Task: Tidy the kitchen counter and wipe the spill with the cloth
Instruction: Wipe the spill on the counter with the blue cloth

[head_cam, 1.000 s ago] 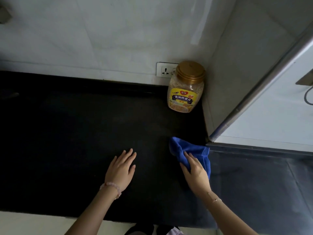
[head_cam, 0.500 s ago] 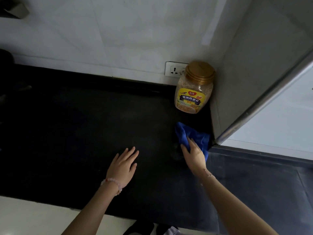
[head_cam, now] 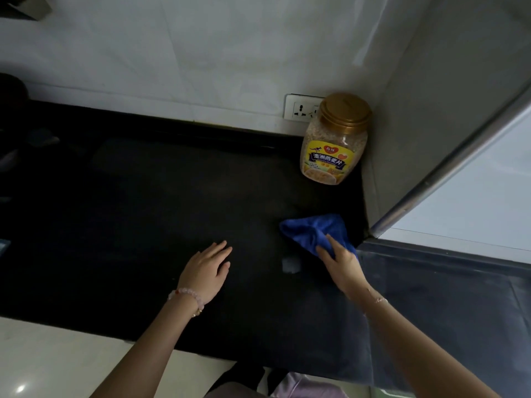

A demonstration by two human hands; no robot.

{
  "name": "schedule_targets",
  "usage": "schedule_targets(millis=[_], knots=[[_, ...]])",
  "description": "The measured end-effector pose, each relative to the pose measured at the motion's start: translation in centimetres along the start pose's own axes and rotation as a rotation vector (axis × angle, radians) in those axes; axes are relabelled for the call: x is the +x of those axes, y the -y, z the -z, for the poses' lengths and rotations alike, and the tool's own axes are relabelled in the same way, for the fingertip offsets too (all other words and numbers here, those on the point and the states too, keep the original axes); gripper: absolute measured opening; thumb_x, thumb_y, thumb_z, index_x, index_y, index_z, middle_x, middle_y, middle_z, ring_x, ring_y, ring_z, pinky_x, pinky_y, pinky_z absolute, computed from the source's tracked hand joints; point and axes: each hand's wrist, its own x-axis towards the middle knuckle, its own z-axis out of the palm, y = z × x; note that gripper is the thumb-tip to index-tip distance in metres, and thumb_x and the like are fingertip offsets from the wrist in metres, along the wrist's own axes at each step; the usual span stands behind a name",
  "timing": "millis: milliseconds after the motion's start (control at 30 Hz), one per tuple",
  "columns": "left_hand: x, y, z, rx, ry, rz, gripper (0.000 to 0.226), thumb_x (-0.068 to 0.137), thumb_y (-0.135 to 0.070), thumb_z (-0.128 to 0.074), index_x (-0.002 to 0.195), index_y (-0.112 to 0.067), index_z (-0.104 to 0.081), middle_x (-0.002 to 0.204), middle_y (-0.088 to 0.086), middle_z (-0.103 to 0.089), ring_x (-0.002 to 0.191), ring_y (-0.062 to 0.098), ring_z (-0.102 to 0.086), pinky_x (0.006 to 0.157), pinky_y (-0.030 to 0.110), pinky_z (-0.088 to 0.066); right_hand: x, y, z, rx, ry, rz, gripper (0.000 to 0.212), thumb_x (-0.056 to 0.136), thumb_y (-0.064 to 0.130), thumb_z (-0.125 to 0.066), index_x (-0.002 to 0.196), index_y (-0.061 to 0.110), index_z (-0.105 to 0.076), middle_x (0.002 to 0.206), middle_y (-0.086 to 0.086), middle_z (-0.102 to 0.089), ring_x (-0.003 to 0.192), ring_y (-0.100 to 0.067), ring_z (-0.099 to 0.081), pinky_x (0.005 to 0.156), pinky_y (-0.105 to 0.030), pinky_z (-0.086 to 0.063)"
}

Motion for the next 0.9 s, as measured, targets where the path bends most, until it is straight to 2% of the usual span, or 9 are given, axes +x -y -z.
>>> schedule_targets(millis=[133,267,367,467,533,600,667,733,900], knots=[[-1.4,1.2,-0.3,0.057,-0.043,0.077,0.047,0.097,-0.030,-0.034,0.143,-0.027,-0.026,0.156,-0.008,-0.016,0.144,0.012,-0.012,0.119,0.037,-0.015,3.3,2.6,-1.0,-0.022,0.014,0.016,0.055,0.094,0.035,-0.046,0.144,0.018,-0.033,0.153,-0.007,-0.032,0.141,-0.022,-0.028,0.115,-0.033,-0.021],[-2.0,1.8,-0.6,0.058,-0.030,0.068,0.049,0.096,-0.028,-0.035,0.144,-0.027,-0.022,0.157,-0.009,-0.011,0.145,0.013,-0.008,0.119,0.037,-0.010,2.0,4.9,-3.0,-0.131,0.126,0.177,0.049,0.095,0.034,-0.044,0.143,0.024,-0.035,0.155,-0.007,-0.027,0.143,-0.025,-0.021,0.117,-0.036,-0.013],[-1.7,1.7,-0.4,0.026,-0.030,0.074,0.048,0.096,-0.026,-0.037,0.143,-0.027,-0.025,0.156,-0.009,-0.013,0.144,0.012,-0.009,0.119,0.038,-0.010,-1.9,3.6,-4.5,-0.176,0.213,0.383,0.052,0.095,0.035,-0.045,0.144,0.025,-0.033,0.153,-0.001,-0.031,0.142,-0.010,-0.014,0.119,-0.034,-0.007],[-1.8,1.8,-0.7,0.019,-0.041,0.060,0.047,0.096,-0.025,-0.037,0.143,-0.025,-0.027,0.156,-0.009,-0.015,0.145,0.013,-0.010,0.118,0.037,-0.009,-4.4,0.1,-4.1,-0.260,0.234,0.508,0.054,0.089,0.043,-0.040,0.140,0.024,-0.040,0.146,0.008,-0.042,0.136,0.002,-0.018,0.119,-0.036,-0.017],[-1.8,1.9,-0.7,0.020,-0.040,0.058,0.047,0.097,-0.026,-0.036,0.143,-0.025,-0.027,0.156,-0.009,-0.015,0.145,0.013,-0.010,0.118,0.037,-0.009,-4.1,-2.3,-2.5,-0.292,0.152,0.463,0.053,0.087,0.041,-0.045,0.136,0.024,-0.047,0.142,0.004,-0.048,0.137,-0.009,-0.033,0.117,-0.032,-0.022],[-1.8,1.8,-0.8,0.024,-0.040,0.057,0.047,0.097,-0.027,-0.035,0.143,-0.025,-0.026,0.156,-0.008,-0.014,0.145,0.013,-0.009,0.118,0.037,-0.009,-2.7,-3.4,-0.8,-0.296,0.038,0.309,0.049,0.088,0.030,-0.055,0.136,0.024,-0.047,0.144,-0.004,-0.047,0.135,-0.026,-0.041,0.113,-0.034,-0.026],[-1.8,1.9,-0.8,0.029,-0.033,0.053,0.048,0.097,-0.028,-0.035,0.144,-0.025,-0.025,0.156,-0.008,-0.014,0.145,0.014,-0.009,0.118,0.038,-0.008,-0.8,-2.7,-0.3,-0.249,-0.029,0.137,0.049,0.091,0.026,-0.053,0.139,0.021,-0.044,0.148,-0.008,-0.041,0.135,-0.033,-0.038,0.109,-0.037,-0.030],[-1.8,2.1,-0.6,0.045,-0.021,0.034,0.049,0.097,-0.029,-0.035,0.144,-0.025,-0.023,0.157,-0.008,-0.013,0.145,0.014,-0.008,0.118,0.037,-0.008,0.8,-0.3,-1.0,-0.186,-0.032,0.027,0.049,0.094,0.030,-0.046,0.142,0.020,-0.038,0.152,-0.011,-0.033,0.139,-0.035,-0.029,0.111,-0.040,-0.025],[-1.6,3.4,0.4,0.054,0.021,-0.067,0.049,0.097,-0.029,-0.035,0.144,-0.027,-0.022,0.156,-0.010,-0.012,0.144,0.010,-0.009,0.118,0.033,-0.010,1.4,5.8,-4.5,-0.198,0.052,0.042,0.051,0.096,0.036,-0.039,0.145,0.026,-0.028,0.156,-0.008,-0.021,0.144,-0.033,-0.012,0.117,-0.045,-0.008]])
